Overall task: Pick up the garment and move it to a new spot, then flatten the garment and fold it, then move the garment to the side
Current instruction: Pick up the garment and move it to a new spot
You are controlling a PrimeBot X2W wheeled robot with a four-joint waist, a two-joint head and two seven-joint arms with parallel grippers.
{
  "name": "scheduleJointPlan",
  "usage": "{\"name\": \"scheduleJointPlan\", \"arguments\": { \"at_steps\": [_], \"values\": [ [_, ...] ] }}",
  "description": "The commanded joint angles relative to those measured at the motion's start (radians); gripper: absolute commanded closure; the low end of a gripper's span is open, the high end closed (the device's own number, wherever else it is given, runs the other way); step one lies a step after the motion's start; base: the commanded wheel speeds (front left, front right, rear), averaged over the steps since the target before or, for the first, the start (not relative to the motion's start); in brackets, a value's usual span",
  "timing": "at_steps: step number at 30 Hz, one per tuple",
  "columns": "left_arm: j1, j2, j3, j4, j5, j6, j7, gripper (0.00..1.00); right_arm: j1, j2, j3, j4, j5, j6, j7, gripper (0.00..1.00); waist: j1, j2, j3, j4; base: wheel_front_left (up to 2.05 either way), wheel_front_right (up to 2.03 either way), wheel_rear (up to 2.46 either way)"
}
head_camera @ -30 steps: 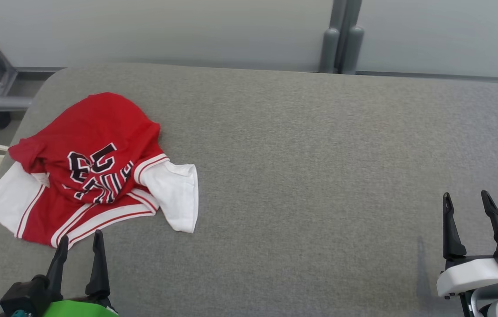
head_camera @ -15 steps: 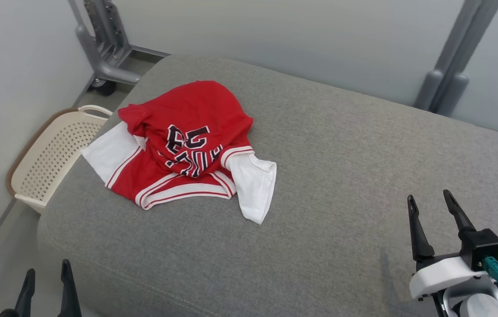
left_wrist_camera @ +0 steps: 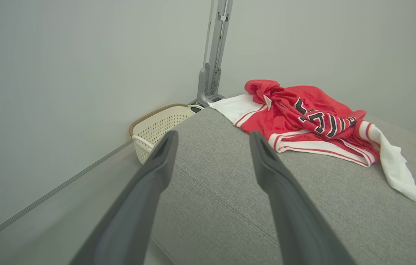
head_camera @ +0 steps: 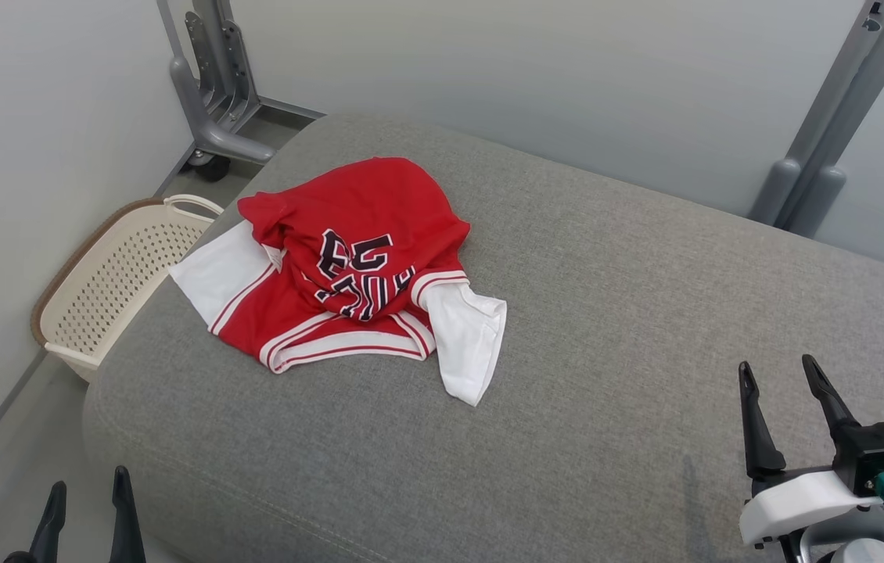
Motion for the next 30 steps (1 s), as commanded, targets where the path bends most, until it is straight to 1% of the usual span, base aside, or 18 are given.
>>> {"name": "scheduleJointPlan", "arguments": {
  "at_steps": [1, 5, 10, 13, 14, 15, 19, 21, 27, 29, 30],
  "values": [
    [-0.010, 0.008, -0.001, 0.005, 0.000, -0.001, 0.002, 0.00, 0.010, -0.004, -0.003, -0.008, 0.001, -0.001, -0.003, 0.00, 0.0000, 0.0023, 0.009, -0.005, 0.00, 0.00, 0.00],
    [-0.043, -0.003, -0.020, 0.012, -0.013, -0.002, 0.019, 0.00, 0.001, -0.004, -0.010, -0.019, -0.010, -0.001, -0.003, 0.00, 0.0000, 0.0023, 0.042, -0.012, 0.00, 0.00, 0.00],
    [-0.142, -0.023, -0.060, 0.047, -0.035, 0.001, 0.105, 0.00, -0.039, -0.004, -0.012, -0.034, -0.037, -0.001, -0.003, 0.00, 0.0000, 0.0023, 0.115, -0.019, 0.00, 0.00, 0.00],
    [-0.228, -0.040, -0.066, 0.081, -0.066, 0.028, 0.167, 0.00, -0.068, -0.005, -0.003, -0.041, -0.059, -0.001, -0.003, 0.00, 0.0000, 0.0023, 0.172, -0.036, 0.00, 0.00, 0.00],
    [-0.260, -0.047, -0.071, 0.100, -0.077, 0.033, 0.192, 0.00, -0.077, -0.008, -0.002, -0.043, -0.062, -0.001, -0.003, 0.00, 0.0000, 0.0023, 0.189, -0.041, 0.00, 0.00, 0.00],
    [-0.260, -0.047, -0.071, 0.100, -0.077, 0.033, 0.192, 0.00, -0.077, -0.008, -0.002, -0.043, -0.062, -0.001, -0.003, 0.00, 0.0000, 0.0023, 0.189, -0.041, 0.00, 0.00, 0.00],
    [-0.388, -0.073, -0.057, 0.192, -0.189, 0.056, 0.307, 0.00, -0.103, -0.016, -0.002, -0.038, -0.070, -0.001, -0.003, 0.00, 0.0000, 0.0023, 0.239, -0.062, 0.00, 0.00, 0.00],
    [-0.445, -0.078, -0.051, 0.243, -0.223, 0.080, 0.350, 0.00, -0.114, -0.020, 0.001, -0.036, -0.073, -0.001, -0.003, 0.00, 0.0000, 0.0023, 0.258, -0.075, 0.00, 0.00, 0.00],
    [-0.580, -0.084, -0.028, 0.408, -0.308, 0.120, 0.416, 0.00, -0.141, -0.026, 0.000, -0.032, -0.072, -0.001, -0.003, 0.00, 0.0000, 0.0023, 0.297, -0.120, 0.00, 0.00, 0.00],
    [-0.617, -0.081, -0.021, 0.465, -0.322, 0.126, 0.428, 0.00, -0.150, -0.028, 0.001, -0.032, -0.072, -0.001, -0.003, 0.00, 0.0000, 0.0023, 0.308, -0.135, 0.00, 0.00, 0.00],
    [-0.634, -0.080, -0.015, 0.491, -0.333, 0.122, 0.430, 0.00, -0.155, -0.028, 0.003, -0.033, -0.072, -0.001, -0.003, 0.00, 0.0000, 0.0023, 0.312, -0.143, 0.00, 0.00, 0.00]
  ]
}}
